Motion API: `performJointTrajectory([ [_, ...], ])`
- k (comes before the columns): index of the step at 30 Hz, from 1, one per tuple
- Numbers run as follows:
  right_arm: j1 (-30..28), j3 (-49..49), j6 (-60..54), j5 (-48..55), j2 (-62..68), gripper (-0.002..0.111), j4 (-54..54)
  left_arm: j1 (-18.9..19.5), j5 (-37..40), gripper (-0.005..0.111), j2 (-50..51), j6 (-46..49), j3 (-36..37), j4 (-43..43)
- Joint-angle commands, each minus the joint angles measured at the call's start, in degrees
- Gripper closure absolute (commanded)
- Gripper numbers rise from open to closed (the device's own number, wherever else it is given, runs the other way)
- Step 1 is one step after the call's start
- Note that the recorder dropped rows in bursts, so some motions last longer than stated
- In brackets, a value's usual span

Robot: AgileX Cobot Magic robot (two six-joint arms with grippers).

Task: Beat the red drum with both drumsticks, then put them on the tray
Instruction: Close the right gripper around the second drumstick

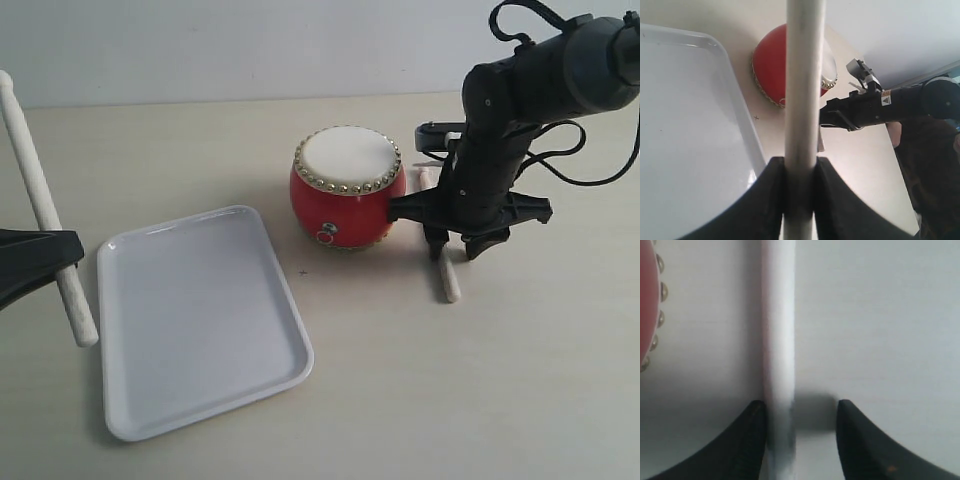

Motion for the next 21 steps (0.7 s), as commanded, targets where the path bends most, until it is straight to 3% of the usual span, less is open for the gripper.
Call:
performJointTrajectory([
  [1,1.2,-1.0,0.4,2.3,-0.2,0.065,-3.4,-0.3,0.7,0.107,0.1,0.3,0.0,-0.8],
  [11,1.2,-1.2,0.9,2.8,-0.2,0.065,-1.7,-0.3,0.9,0.107,0.1,0.3,0.0,-0.8],
  [16,1.2,-1.2,0.8,2.5,-0.2,0.065,-6.5,-0.3,0.9,0.107,0.1,0.3,0.0,-0.8],
  [21,1.2,-1.2,-4.2,2.4,-0.2,0.065,-5.0,-0.3,0.9,0.107,0.1,0.3,0.0,-0.7],
])
